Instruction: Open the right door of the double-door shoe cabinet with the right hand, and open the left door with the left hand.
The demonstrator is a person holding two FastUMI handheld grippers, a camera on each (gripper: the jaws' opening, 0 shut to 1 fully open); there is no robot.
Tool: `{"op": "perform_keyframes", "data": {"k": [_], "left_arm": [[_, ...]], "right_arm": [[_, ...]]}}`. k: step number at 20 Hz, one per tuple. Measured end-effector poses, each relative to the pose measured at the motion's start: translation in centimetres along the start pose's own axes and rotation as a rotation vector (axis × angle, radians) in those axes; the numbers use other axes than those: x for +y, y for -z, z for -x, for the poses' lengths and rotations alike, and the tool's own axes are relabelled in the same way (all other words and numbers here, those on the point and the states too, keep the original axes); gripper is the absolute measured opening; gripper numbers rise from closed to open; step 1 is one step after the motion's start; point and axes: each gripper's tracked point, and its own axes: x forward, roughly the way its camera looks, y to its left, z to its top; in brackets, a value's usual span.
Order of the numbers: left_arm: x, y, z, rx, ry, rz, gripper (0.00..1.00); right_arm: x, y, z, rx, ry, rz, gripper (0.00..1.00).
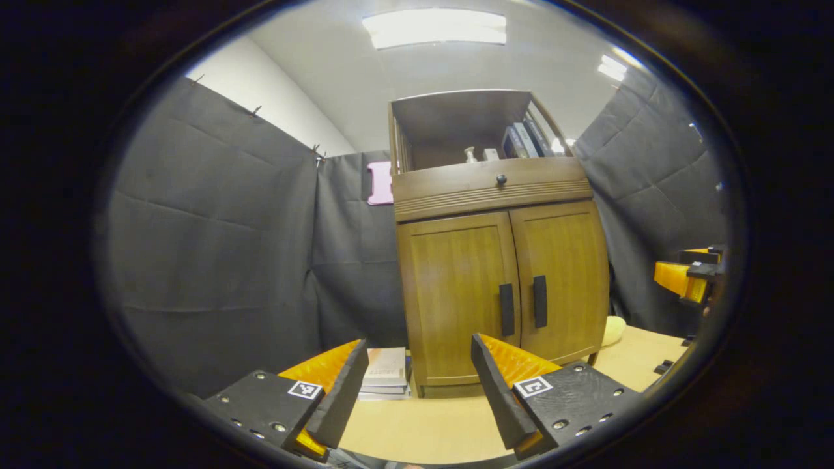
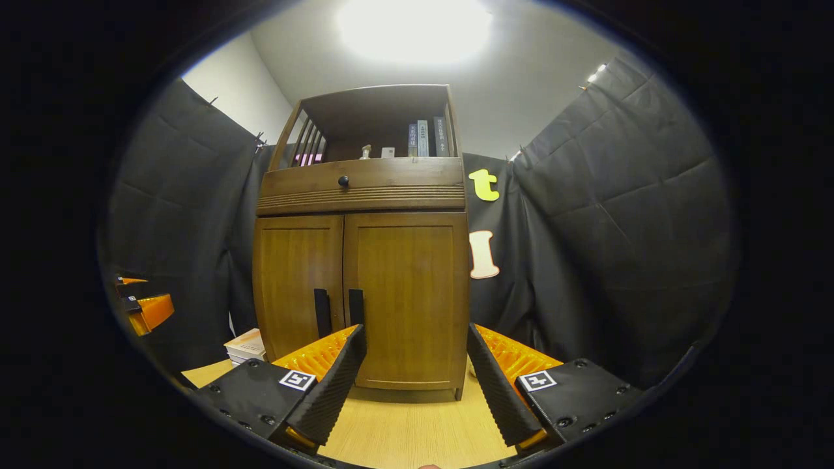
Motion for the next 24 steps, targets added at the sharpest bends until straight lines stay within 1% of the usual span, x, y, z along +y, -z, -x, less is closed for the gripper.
{"op": "perform_keyframes", "data": {"k": [4,6,7,9,13,16,24], "left_arm": [[0.5,0.1,0.1,0.004,-0.039,-0.005,0.92],[2.0,0.0,1.2,0.003,-0.059,-0.009,0.9],[2.7,-0.2,1.6,0.004,-0.069,-0.011,0.92],[3.2,-0.1,2.5,0.006,-0.088,-0.012,0.92],[4.7,-0.2,2.9,0.004,-0.128,-0.019,0.9],[5.9,-0.3,3.6,0.004,-0.156,-0.025,0.89],[7.6,-0.7,5.0,0.006,-0.208,-0.043,0.92]], "right_arm": [[1.3,-0.2,-2.9,-0.005,-0.032,-0.002,0.97],[2.1,-0.1,-4.1,0.0,-0.051,-0.007,0.96],[2.5,-0.2,-4.8,-0.002,-0.06,-0.01,0.98],[3.3,-0.1,-6.2,-0.003,-0.076,-0.011,0.98],[4.9,0.3,-8.8,0.002,-0.1,-0.017,0.97],[5.9,0.5,-10.6,0.002,-0.113,-0.031,0.97],[8.1,1.9,-16.2,0.031,-0.128,-0.073,0.97]]}}
